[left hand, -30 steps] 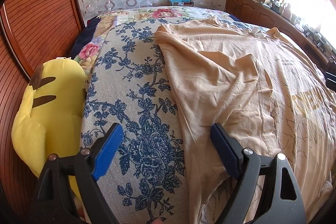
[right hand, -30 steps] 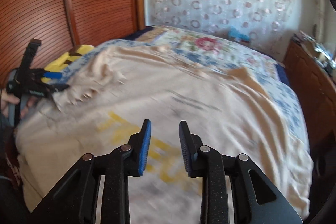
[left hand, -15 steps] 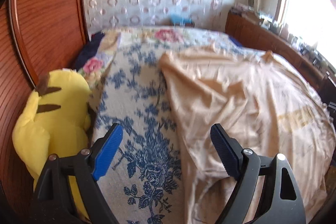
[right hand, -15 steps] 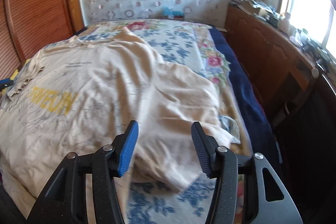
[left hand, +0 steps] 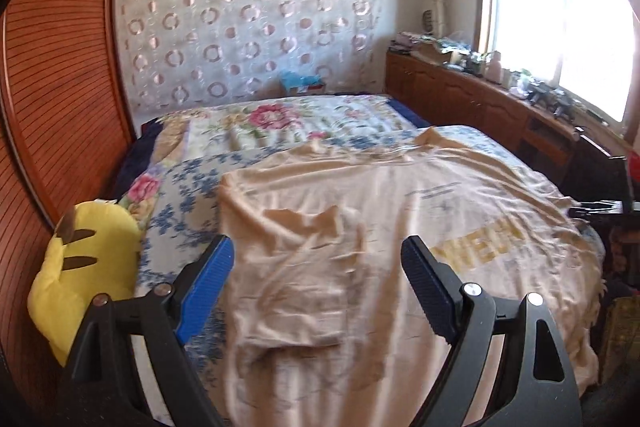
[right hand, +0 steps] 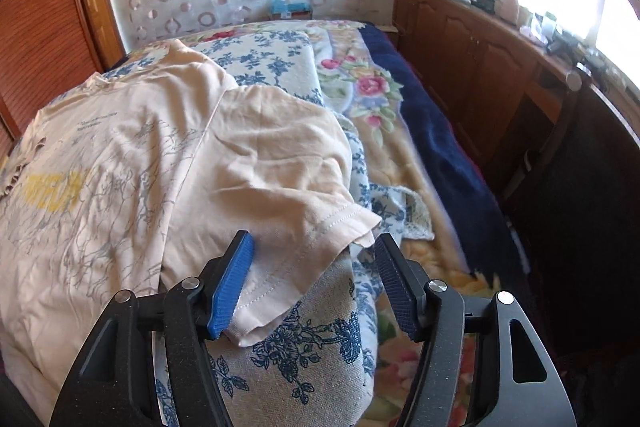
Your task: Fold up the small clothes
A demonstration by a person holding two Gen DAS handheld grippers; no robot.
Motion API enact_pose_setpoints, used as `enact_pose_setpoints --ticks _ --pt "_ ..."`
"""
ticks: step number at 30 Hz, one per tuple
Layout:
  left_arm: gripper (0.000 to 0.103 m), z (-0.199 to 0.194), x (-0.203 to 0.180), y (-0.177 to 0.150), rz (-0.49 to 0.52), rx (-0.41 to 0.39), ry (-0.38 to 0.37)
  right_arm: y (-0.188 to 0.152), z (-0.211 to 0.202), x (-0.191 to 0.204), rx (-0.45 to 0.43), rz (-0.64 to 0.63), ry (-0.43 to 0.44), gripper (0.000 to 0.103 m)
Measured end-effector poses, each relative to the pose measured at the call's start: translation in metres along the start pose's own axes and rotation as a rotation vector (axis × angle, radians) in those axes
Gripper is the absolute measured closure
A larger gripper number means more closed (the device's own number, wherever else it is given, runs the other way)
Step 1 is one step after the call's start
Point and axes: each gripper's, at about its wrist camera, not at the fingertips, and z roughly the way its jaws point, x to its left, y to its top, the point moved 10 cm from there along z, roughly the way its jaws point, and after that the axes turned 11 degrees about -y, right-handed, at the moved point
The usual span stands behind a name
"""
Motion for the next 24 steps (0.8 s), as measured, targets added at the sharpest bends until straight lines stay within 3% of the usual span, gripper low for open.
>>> enact_pose_setpoints --ticks 6,9,13,19,24 --pt "0.017 0.006 -0.043 -0.001 0.005 -0.008 -0.071 0.004 0.006 -0.009 0.023 0.07 0.065 0.039" --pt "0.017 0.009 -0.057 -0.002 0.001 -0.01 -0.093 0.004 0.008 -0.01 0.037 0.094 0.096 0.045" --pt "0.017 0.011 -0.068 -0.004 0.001 -0.003 -0.099 0.008 0.008 -0.01 0.031 0.084 0.098 0.057" --pt "0.017 0.013 -0.069 -0.01 -0.004 0.008 -0.087 0.017 0.0 -0.008 -0.016 0.029 0.05 0.091" --pt "0.017 0.016 -0.064 -0.018 -0.016 0.021 -0.084 0.031 -0.015 -0.001 -0.079 -0.022 0.031 0.098"
